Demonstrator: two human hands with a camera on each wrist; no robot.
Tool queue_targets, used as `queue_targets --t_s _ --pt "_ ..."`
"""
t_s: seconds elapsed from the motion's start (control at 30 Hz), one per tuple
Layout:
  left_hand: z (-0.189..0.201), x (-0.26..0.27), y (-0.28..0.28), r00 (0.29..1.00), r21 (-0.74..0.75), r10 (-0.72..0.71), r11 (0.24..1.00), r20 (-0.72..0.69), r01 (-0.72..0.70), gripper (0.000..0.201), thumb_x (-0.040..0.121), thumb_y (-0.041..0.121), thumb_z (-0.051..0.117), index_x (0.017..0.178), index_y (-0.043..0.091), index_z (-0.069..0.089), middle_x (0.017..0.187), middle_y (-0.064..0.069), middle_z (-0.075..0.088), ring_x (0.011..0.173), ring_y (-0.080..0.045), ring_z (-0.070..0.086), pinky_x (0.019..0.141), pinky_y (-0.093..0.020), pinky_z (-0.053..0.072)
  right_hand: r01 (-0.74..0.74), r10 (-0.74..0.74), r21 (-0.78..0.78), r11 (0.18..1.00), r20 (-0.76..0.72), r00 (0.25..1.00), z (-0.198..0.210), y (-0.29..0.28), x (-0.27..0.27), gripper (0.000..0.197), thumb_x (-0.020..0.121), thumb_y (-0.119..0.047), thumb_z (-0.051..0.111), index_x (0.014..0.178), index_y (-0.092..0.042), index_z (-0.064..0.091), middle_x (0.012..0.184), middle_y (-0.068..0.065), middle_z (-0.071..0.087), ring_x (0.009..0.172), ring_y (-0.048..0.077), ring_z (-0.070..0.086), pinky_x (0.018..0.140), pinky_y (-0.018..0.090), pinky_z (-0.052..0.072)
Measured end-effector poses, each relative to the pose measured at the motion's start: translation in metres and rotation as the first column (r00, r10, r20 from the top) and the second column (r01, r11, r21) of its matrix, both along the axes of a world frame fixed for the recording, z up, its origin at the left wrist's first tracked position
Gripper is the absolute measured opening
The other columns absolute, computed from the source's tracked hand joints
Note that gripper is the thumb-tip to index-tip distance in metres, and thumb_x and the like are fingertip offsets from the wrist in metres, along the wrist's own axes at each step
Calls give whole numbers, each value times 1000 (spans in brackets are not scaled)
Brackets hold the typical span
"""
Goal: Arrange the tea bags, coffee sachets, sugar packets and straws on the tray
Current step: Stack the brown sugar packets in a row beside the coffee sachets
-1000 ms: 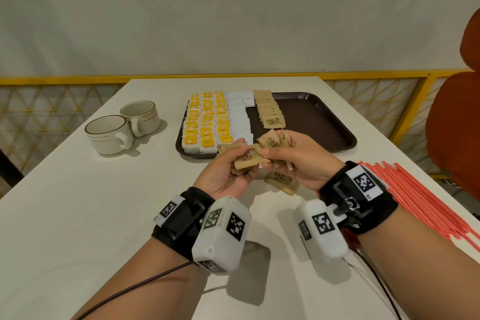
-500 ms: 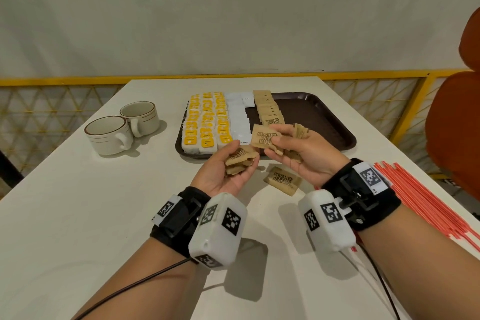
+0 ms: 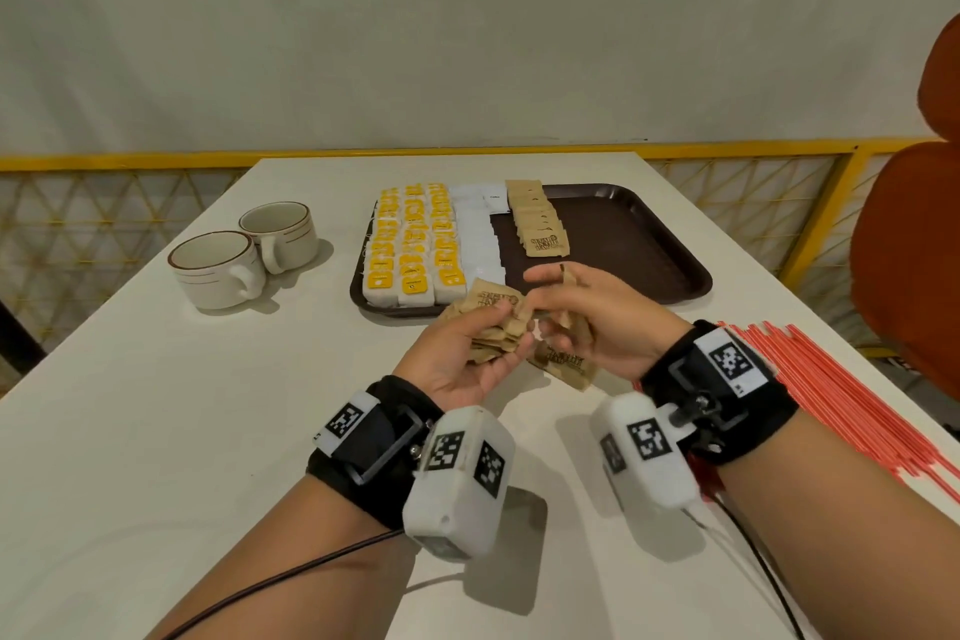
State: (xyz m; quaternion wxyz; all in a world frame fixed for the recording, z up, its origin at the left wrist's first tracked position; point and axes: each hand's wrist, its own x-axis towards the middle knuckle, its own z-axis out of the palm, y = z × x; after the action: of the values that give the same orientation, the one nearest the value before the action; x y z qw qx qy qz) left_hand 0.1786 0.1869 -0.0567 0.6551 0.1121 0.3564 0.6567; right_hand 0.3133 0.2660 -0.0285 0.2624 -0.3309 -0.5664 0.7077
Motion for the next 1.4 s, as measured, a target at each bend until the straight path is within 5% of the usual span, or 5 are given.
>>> queue_targets --t_s 0.13,0.6,0.97,1.13,1.4 --pt "6 -4 -1 998 -25 52 998 40 -51 10 89 6 58 86 -3 63 79 -19 68 79 -26 66 64 -33 59 -8 -54 -311 950 -189 981 7 8 7 37 94 -10 36 122 -1 58 93 10 58 77 21 61 59 28 54" --pt "11 -3 -3 971 3 129 991 200 -132 17 87 20 64 93 4 61 87 -20 67 85 -33 64 68 -41 58 78 -116 -177 981 -217 969 4 13 8 40 88 13 52 123 -6 56 79 11 58 67 17 62 64 27 59" --pt "9 -1 -1 980 1 85 996 178 -87 21 88 22 61 93 2 59 85 -22 68 86 -35 63 68 -45 56 208 -171 513 833 -119 978 3 9 8 32 70 15 73 71 -10 53 83 8 65 61 7 61 54 20 51" --pt "7 -3 -1 984 28 57 998 170 -63 21 90 24 59 97 5 61 94 -20 69 89 -31 66 68 -42 58 150 -78 556 817 -152 985 4 5 6 24 70 16 71 75 -7 67 97 6 65 86 9 67 83 22 54" --pt "7 -5 -1 983 67 63 995 175 -75 30 92 31 56 104 5 61 101 -20 68 91 -30 64 75 -40 56 178 -87 609 773 -176 981 4 3 3 22 74 12 70 86 -8 73 107 8 67 98 12 67 89 24 53"
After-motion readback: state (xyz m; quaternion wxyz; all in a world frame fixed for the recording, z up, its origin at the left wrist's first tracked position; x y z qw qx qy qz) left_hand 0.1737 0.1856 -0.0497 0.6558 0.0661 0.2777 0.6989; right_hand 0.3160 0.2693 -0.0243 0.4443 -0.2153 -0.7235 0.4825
